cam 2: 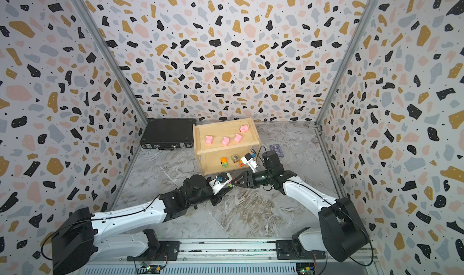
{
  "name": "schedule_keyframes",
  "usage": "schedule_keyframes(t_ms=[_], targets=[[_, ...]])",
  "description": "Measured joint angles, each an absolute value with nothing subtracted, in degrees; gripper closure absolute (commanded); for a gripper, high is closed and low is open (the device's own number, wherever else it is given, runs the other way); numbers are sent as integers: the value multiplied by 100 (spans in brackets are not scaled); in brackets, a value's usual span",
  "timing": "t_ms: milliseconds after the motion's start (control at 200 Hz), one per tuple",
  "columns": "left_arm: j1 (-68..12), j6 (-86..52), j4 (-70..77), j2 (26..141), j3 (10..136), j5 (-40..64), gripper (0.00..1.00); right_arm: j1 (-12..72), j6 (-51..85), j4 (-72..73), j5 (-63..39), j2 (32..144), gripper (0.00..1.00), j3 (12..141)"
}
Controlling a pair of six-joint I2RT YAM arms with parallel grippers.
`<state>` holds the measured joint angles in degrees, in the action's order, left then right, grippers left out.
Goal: Organize plastic toys on shelves
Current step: Pick up the plastic toy at the center of the board.
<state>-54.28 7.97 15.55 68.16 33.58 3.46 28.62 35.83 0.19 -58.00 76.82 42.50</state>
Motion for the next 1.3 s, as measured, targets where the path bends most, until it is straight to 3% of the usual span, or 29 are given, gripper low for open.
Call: schedule_keyframes(t_ms=[245, 310, 481, 696, 1011, 1301], targets=[[-5448, 797, 1546, 6849, 3378, 325, 66, 2936, 3649, 117, -5804, 7756, 77, 4250], [-5450, 799, 1551, 6853, 3378, 305, 55, 2939, 3645, 132, -5802, 7758, 83, 4250], [-5450, 687, 1577, 6812, 3376, 215, 25, 2961, 3634, 204, -5743, 7710, 85, 4250], [-5450, 355, 1756, 6058, 3026, 60, 0, 2965, 3299, 189, -5439, 7225, 85, 4250], [-5286, -786, 1785, 4978, 2790, 163, 0, 2965, 2672, 322, -5242, 6956, 90, 4246], [-4423, -3306, 1876, 5518, 2808, 1059, 6, 2965, 2536, 340, -5286, 6958, 91, 4246]])
